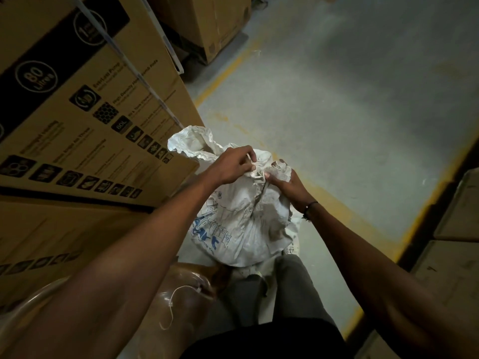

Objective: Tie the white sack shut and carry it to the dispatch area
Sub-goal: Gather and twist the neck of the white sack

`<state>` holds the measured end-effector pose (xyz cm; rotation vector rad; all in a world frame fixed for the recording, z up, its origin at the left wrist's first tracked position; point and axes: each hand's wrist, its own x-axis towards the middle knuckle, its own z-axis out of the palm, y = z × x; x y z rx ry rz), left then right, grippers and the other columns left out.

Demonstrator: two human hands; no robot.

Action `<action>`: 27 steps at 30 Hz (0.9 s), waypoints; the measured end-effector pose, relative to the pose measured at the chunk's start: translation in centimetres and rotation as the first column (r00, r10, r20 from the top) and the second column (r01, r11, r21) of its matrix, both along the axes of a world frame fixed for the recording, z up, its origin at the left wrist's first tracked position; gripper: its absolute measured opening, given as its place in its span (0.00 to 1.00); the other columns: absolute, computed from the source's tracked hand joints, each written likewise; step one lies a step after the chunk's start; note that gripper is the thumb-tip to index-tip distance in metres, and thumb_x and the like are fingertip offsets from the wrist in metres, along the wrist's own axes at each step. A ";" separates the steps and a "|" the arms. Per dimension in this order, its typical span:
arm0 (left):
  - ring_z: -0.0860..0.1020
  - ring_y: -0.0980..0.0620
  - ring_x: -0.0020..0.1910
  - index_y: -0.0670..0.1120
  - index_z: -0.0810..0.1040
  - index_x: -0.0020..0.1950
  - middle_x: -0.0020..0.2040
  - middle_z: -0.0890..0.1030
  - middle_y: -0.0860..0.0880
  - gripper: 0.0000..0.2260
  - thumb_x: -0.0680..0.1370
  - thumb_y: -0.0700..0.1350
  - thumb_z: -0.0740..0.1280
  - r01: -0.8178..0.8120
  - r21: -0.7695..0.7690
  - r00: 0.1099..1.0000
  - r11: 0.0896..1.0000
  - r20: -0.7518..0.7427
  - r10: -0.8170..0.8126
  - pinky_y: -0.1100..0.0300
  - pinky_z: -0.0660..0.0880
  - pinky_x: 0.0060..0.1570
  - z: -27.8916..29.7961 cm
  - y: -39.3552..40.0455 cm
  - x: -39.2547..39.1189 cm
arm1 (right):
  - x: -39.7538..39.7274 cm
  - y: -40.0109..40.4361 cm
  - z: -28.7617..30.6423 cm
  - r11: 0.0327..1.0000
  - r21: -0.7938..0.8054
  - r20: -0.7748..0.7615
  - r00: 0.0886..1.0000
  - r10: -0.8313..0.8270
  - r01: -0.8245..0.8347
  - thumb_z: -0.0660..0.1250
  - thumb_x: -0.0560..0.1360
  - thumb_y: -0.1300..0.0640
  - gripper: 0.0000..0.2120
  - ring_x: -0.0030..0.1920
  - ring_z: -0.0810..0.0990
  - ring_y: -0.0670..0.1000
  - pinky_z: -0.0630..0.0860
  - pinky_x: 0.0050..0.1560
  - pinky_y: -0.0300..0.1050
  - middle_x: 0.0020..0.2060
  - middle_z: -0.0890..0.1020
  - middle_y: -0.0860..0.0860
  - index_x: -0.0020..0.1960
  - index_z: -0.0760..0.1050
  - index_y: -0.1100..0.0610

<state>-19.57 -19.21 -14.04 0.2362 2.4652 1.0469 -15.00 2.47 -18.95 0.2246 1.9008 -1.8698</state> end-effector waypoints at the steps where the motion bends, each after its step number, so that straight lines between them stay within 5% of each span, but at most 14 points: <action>1: 0.83 0.54 0.45 0.44 0.80 0.55 0.45 0.86 0.50 0.07 0.78 0.39 0.74 -0.003 0.037 1.000 0.999 -0.012 0.003 0.56 0.78 0.47 -0.1 -0.3 0.4 | 0.0 0.0 -0.2 1.000 -0.013 0.015 1.000 -0.016 0.016 0.78 0.77 0.48 0.26 0.66 0.84 0.55 0.78 0.73 0.57 0.66 0.86 0.53 0.71 0.77 0.57; 6: 0.80 0.52 0.58 0.51 0.77 0.58 0.59 0.79 0.53 0.17 0.73 0.44 0.79 -0.283 0.134 0.912 0.950 -0.267 0.310 0.53 0.80 0.55 -0.5 -1.6 3.9 | 0.1 -0.2 -0.9 0.993 -0.071 0.154 0.984 -0.087 0.098 0.72 0.83 0.54 0.19 0.68 0.84 0.57 0.76 0.75 0.61 0.65 0.86 0.55 0.72 0.79 0.61; 11: 0.73 0.48 0.64 0.58 0.73 0.69 0.66 0.69 0.48 0.33 0.68 0.50 0.84 -0.603 0.228 0.764 0.765 -0.113 0.636 0.57 0.75 0.58 -1.8 -3.0 7.0 | 0.0 -0.9 -0.8 0.987 -0.096 0.119 0.986 -0.118 0.129 0.78 0.74 0.38 0.35 0.67 0.84 0.55 0.78 0.74 0.55 0.64 0.87 0.55 0.70 0.79 0.61; 14: 0.73 0.48 0.64 0.60 0.67 0.73 0.66 0.68 0.47 0.42 0.65 0.49 0.86 -0.661 0.212 0.733 0.720 -0.027 0.680 0.54 0.77 0.59 -2.7 -3.5 7.5 | -0.6 -0.7 -1.5 0.998 -0.031 0.052 0.997 -0.057 0.059 0.87 0.61 0.47 0.35 0.61 0.86 0.54 0.82 0.66 0.49 0.59 0.88 0.53 0.64 0.80 0.55; 18: 0.73 0.48 0.67 0.61 0.59 0.77 0.71 0.67 0.47 0.53 0.61 0.49 0.88 -0.705 0.227 0.694 0.672 0.031 0.719 0.48 0.77 0.62 -3.6 -4.2 7.0 | -2.2 -0.9 -2.8 0.978 0.203 -0.094 0.994 0.062 -0.042 0.92 0.55 0.44 0.35 0.58 0.89 0.51 0.84 0.63 0.58 0.55 0.90 0.48 0.58 0.86 0.53; 22: 0.64 0.44 0.79 0.58 0.52 0.80 0.83 0.58 0.45 0.62 0.57 0.52 0.89 -0.759 0.220 0.648 0.613 0.162 0.744 0.39 0.69 0.75 -5.4 -5.4 5.1 | -3.5 -0.4 -4.1 0.959 0.282 -0.094 0.995 0.037 -0.009 0.90 0.60 0.40 0.30 0.54 0.89 0.50 0.85 0.59 0.65 0.50 0.91 0.50 0.53 0.86 0.56; 27: 0.53 0.44 0.84 0.58 0.42 0.84 0.87 0.46 0.46 0.69 0.59 0.47 0.89 -0.751 0.225 0.661 0.621 0.253 0.707 0.43 0.63 0.79 -6.6 -6.8 2.3 | -4.8 0.5 -4.4 0.993 0.068 -0.012 0.995 0.095 -0.094 0.85 0.71 0.58 0.26 0.65 0.86 0.55 0.80 0.70 0.59 0.62 0.88 0.52 0.67 0.83 0.56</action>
